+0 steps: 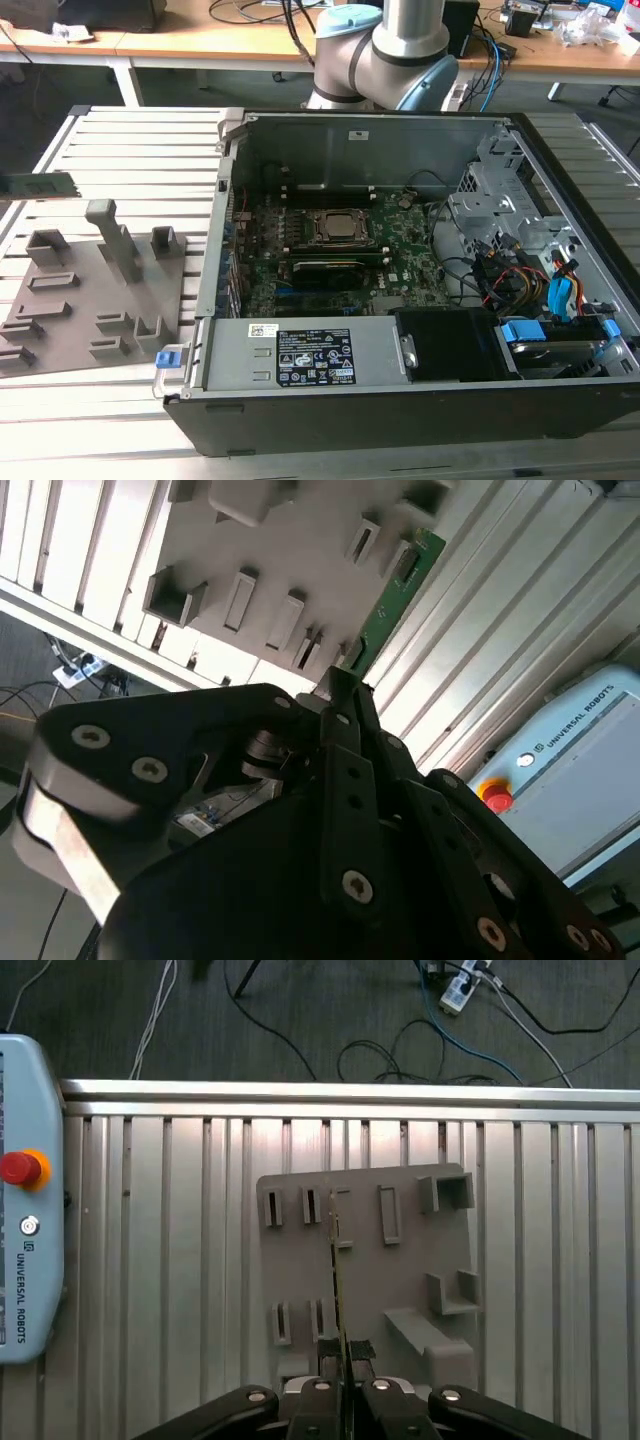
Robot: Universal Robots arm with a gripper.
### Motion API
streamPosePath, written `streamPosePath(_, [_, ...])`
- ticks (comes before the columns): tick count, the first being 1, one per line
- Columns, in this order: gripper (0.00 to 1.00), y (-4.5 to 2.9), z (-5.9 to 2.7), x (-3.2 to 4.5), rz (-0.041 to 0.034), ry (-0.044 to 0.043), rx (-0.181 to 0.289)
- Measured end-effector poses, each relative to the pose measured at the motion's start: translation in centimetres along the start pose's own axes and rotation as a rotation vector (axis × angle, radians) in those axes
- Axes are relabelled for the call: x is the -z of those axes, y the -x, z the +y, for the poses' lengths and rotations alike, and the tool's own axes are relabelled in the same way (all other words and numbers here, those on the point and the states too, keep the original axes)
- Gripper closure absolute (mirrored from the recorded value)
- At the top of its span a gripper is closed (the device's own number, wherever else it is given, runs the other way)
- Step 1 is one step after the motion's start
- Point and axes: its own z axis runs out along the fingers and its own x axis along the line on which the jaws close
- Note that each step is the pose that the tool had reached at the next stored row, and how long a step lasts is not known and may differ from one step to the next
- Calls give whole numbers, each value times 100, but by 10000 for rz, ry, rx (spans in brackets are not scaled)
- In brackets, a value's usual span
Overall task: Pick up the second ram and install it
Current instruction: 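Pick up the second ram and move it above second insertion slot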
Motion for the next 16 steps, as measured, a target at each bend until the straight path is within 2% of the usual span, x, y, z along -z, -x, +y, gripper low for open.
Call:
streamPosePath(1, [86,63,-131,3,15,2,-1])
streamPosePath(2, [86,83,-191,5,18,4,-1])
streamPosePath(4, [86,125,-365,8,24,5,-2])
streamPosePath(6, [86,139,-437,12,27,8,-2])
streamPosePath(7, [86,158,-526,14,29,9,-2])
streamPosePath(9, [86,173,-597,16,32,10,-1])
streamPosePath(11, [86,198,-727,20,36,10,-3])
streamPosePath(13, [86,211,-800,22,36,11,-3])
streamPosePath(16, [86,246,-1007,29,36,13,-3])
